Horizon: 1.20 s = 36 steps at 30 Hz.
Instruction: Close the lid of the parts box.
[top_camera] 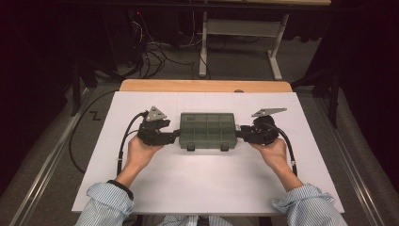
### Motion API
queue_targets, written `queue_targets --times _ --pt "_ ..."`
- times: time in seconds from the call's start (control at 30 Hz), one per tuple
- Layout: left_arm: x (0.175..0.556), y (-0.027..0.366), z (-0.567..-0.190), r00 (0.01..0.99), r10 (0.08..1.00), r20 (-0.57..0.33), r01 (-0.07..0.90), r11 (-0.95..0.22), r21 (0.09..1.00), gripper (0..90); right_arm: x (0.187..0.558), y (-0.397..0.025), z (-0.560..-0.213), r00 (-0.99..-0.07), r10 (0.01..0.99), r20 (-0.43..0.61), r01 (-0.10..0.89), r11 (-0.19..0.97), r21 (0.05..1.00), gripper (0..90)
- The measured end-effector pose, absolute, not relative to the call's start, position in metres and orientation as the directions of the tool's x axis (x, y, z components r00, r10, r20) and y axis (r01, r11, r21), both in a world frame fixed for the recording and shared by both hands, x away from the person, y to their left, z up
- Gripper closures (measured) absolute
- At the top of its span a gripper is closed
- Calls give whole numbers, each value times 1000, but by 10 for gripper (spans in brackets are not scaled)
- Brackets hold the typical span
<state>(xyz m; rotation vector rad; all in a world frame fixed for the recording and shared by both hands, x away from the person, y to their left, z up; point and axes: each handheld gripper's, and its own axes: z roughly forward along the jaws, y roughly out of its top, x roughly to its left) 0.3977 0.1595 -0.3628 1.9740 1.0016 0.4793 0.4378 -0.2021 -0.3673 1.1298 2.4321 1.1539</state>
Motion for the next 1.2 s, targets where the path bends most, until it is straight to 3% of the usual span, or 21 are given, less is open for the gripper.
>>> queue_targets --times 1.2 --pt "383 175 -366 590 806 -47 443 -274 853 390 420 -228 -368 -664 734 142 545 346 764 578"
